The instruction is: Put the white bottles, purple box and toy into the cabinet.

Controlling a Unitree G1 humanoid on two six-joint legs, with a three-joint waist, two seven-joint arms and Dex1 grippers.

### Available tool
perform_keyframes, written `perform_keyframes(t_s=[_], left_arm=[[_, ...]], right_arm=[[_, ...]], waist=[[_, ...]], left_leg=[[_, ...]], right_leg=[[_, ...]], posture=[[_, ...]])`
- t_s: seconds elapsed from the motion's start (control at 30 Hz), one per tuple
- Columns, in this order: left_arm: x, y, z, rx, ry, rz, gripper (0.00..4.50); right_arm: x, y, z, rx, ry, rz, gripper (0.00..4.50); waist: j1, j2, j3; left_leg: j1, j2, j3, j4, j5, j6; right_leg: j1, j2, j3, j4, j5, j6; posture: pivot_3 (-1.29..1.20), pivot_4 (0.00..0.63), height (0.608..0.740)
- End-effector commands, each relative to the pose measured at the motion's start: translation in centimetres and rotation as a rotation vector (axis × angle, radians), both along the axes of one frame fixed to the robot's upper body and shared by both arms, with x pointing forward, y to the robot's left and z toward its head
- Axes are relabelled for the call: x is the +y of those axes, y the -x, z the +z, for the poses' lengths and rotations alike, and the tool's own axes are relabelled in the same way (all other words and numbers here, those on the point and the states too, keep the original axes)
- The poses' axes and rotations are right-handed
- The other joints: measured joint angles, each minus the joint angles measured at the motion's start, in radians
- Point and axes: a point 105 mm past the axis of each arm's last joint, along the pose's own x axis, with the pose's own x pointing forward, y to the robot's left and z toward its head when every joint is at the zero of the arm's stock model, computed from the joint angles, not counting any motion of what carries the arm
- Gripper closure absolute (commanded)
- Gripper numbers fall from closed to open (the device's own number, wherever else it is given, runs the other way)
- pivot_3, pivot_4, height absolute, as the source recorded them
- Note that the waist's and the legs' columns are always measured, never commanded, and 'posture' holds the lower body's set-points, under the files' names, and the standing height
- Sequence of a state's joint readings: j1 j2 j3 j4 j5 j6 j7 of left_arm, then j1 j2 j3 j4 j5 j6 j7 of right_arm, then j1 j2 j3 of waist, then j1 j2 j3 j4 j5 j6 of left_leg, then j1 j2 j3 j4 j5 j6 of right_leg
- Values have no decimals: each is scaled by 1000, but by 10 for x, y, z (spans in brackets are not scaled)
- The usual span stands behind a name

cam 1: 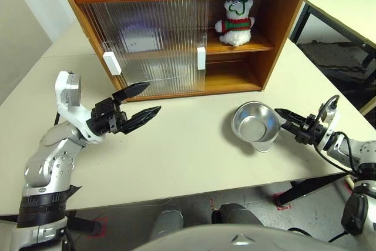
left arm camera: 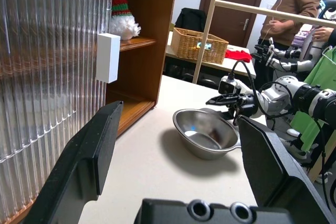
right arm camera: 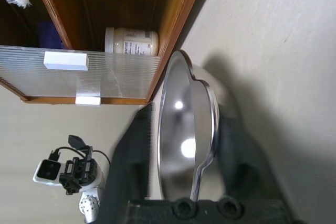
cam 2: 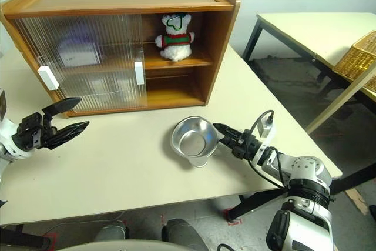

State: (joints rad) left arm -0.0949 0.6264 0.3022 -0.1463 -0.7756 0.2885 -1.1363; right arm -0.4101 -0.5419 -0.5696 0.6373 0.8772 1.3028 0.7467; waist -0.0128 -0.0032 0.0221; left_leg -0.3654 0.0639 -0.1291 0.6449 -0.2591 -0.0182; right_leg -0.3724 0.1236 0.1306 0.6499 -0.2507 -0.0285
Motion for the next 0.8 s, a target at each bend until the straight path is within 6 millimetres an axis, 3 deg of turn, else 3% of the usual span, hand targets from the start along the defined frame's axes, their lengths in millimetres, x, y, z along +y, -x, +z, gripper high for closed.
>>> perform_keyframes(t_s=[0.03,0.1,0.13,0.47,0.8], left_arm=[[0,0,3,-10,-13,-3,0],[0,0,3,-10,-13,-3,0],[0,0,3,-10,-13,-2,0],[0,-1,2,-13,-12,0,0],[2,-1,4,-16,-24,0,0]], right_arm=[[-2,-3,0,2,32,-4,3665],[-3,-4,0,0,35,-8,4425],[-4,-4,0,-2,36,-10,4469],[-4,-12,9,-24,-3,-21,4469],[17,-39,41,-129,-173,-46,4469]], waist=[[0,0,0],[0,0,0],[0,0,0],[-1,0,0],[-2,0,0]], left_leg=[[0,0,0,0,0,0],[0,0,0,0,0,0],[0,0,0,0,0,0],[0,-1,0,4,0,0],[0,0,-1,4,0,0]], right_leg=[[0,0,0,0,0,0],[0,0,0,0,0,1],[0,0,0,0,0,1],[2,-1,0,0,0,0],[1,-1,0,0,0,0]], posture=[[-10,38,740],[-10,38,740],[-10,37,740],[-11,34,740],[-10,28,740]])
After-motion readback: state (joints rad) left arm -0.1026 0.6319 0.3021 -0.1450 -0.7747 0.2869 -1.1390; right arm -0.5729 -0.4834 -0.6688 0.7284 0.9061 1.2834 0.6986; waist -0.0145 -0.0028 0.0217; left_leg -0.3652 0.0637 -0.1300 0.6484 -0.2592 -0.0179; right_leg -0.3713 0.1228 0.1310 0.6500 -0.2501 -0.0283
